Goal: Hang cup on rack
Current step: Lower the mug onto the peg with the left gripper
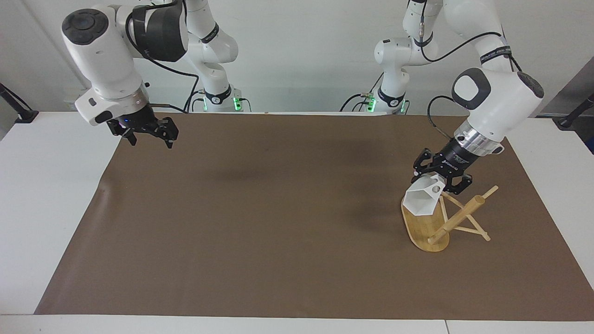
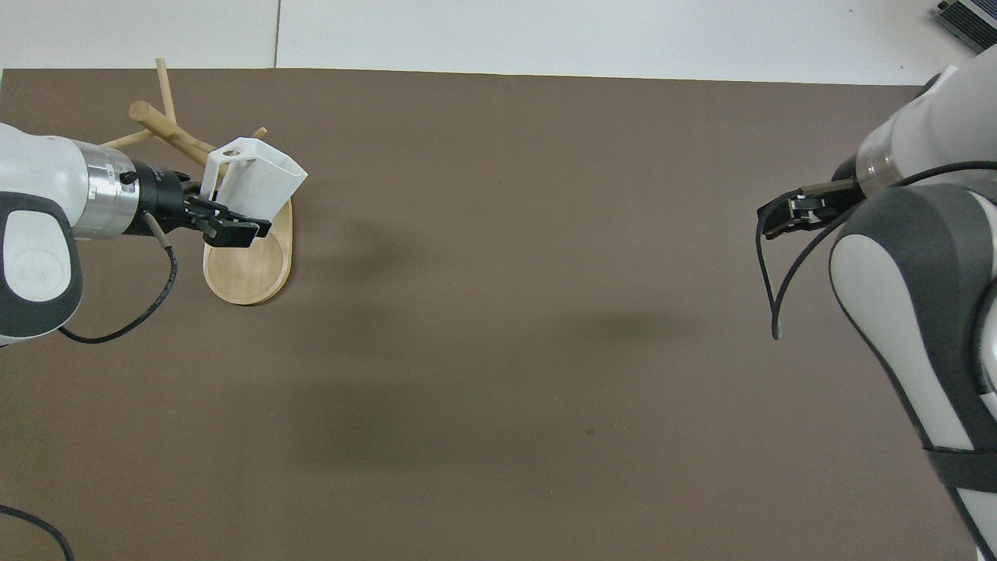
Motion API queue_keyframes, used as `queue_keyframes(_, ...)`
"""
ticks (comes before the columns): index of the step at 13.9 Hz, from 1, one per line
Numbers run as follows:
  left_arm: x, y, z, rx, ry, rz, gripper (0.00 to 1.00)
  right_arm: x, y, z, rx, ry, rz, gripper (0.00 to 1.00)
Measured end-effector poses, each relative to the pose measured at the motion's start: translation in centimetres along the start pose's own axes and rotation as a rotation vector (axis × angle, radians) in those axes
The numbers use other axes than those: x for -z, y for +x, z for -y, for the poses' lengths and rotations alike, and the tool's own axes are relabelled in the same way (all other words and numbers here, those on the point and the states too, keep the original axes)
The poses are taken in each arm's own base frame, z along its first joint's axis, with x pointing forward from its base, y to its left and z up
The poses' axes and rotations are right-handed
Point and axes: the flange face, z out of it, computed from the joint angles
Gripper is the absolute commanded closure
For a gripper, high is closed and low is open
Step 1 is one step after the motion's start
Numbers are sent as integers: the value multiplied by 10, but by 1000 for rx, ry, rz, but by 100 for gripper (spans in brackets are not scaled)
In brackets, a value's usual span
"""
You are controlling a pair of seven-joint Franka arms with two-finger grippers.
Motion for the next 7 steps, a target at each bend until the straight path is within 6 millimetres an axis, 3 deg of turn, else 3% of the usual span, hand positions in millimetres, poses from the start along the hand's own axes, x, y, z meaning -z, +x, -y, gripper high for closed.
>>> queue_keyframes(4, 2, -1, -5, 55, -32, 26, 100, -2, -1, -32, -29, 46, 4, 0)
queue_keyframes(7, -4, 3, -8, 94, -55, 40, 100, -1, 0, -37, -33, 52, -12, 0)
